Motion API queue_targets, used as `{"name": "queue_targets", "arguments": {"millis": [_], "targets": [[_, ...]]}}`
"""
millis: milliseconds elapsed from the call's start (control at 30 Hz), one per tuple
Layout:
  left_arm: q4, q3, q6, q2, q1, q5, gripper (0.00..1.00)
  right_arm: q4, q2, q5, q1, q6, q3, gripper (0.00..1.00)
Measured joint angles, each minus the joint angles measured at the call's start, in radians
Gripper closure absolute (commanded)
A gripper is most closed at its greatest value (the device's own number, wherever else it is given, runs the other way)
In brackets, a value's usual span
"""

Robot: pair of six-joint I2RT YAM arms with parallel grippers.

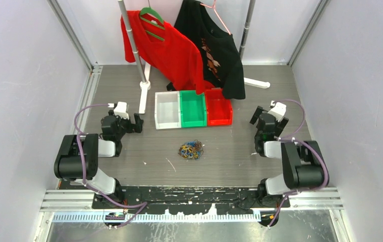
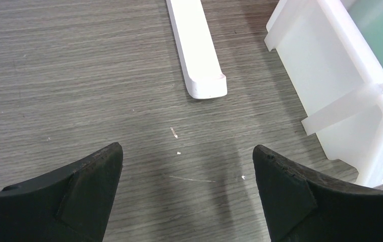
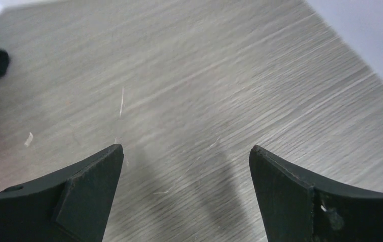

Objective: Untangle the cables

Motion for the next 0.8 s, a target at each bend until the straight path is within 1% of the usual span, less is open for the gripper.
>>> {"name": "queue_targets", "arguments": {"millis": [100,167,200,233,367,433,533,600,633,733,800], "targets": [[-0.074,0.013,-0.001,-0.032,0.004,0.003,0.01,-0.223,-0.143,0.076,0.011,0.05,0.071,0.0],[-0.216,0.072,0.001,-0.069,0.011,0.007,0.01,-0.342,-0.223,0.09,0.011,0.088,0.14,0.0],[-0.325,0.135,0.007,-0.088,0.015,0.011,0.01,-0.405,-0.272,0.088,0.013,0.11,0.187,0.0],[-0.4,0.192,0.013,-0.099,0.017,0.014,0.01,-0.442,-0.304,0.084,0.013,0.128,0.218,0.0],[-0.764,0.498,0.074,-0.126,0.026,0.066,0.01,-0.608,-0.369,0.063,0.013,0.256,0.34,0.0],[-0.909,0.591,0.106,-0.138,0.028,0.102,0.01,-0.702,-0.372,-0.006,0.012,0.299,0.399,0.0],[-1.131,0.697,0.15,-0.143,0.029,0.172,0.0,-0.785,-0.384,-0.178,0.032,0.327,0.436,0.0],[-1.276,0.742,0.176,-0.143,0.029,0.232,0.0,-0.836,-0.402,-0.224,0.099,0.332,0.435,0.01],[-1.361,0.76,0.192,-0.143,0.029,0.273,0.0,-0.862,-0.414,-0.228,0.166,0.332,0.435,0.04],[-1.498,0.78,0.222,-0.143,0.029,0.344,0.01,-0.904,-0.438,-0.261,0.404,0.33,0.428,0.16],[-1.596,0.797,0.245,-0.143,0.029,0.393,0.02,-0.916,-0.439,-0.29,0.527,0.336,0.422,0.23]]}}
